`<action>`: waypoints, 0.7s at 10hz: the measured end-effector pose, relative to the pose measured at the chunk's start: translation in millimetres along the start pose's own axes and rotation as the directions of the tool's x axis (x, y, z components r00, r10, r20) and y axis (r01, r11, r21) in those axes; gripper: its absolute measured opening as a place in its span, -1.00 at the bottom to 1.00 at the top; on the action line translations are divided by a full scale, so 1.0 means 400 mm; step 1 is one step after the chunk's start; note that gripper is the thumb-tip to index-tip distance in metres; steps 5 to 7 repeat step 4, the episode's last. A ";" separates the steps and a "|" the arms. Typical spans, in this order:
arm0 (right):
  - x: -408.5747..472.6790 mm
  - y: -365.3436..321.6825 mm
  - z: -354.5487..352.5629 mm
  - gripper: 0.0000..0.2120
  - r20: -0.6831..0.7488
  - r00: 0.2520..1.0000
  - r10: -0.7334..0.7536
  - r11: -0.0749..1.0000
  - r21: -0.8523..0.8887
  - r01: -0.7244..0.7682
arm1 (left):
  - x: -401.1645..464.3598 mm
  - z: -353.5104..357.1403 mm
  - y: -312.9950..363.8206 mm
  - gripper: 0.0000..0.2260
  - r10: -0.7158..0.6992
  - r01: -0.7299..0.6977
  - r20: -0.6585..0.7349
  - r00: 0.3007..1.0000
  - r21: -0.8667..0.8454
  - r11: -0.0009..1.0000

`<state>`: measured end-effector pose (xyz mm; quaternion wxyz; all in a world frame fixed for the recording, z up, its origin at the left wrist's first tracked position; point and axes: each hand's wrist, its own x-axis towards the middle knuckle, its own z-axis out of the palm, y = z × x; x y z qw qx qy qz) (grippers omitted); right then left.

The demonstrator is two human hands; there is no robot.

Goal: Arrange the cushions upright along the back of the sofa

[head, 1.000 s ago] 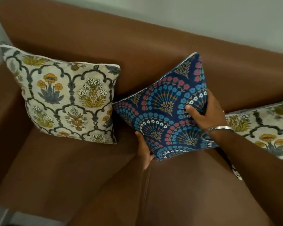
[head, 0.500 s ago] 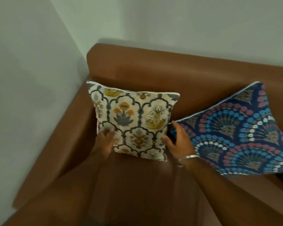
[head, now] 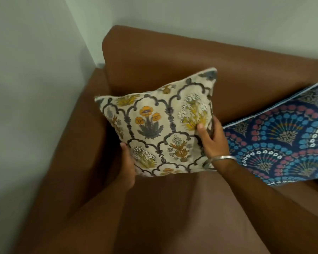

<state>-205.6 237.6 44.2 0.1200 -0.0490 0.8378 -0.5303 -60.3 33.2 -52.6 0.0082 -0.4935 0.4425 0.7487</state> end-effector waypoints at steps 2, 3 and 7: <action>0.084 -0.127 -0.038 -0.44 0.159 0.955 -0.251 0.846 -0.443 0.297 | -0.027 0.122 -0.025 -0.04 -0.157 0.175 0.135 0.978 -0.133 0.976; 0.105 -0.083 -0.016 -0.43 0.199 0.946 -0.257 0.825 -0.465 0.322 | 0.004 0.129 -0.051 -0.07 -0.141 0.152 0.082 0.987 -0.151 0.977; 0.072 -0.050 -0.005 -0.37 0.098 0.962 -0.254 0.798 -0.541 0.266 | -0.016 0.098 -0.062 -0.40 0.054 -0.061 -0.088 0.995 -0.081 0.995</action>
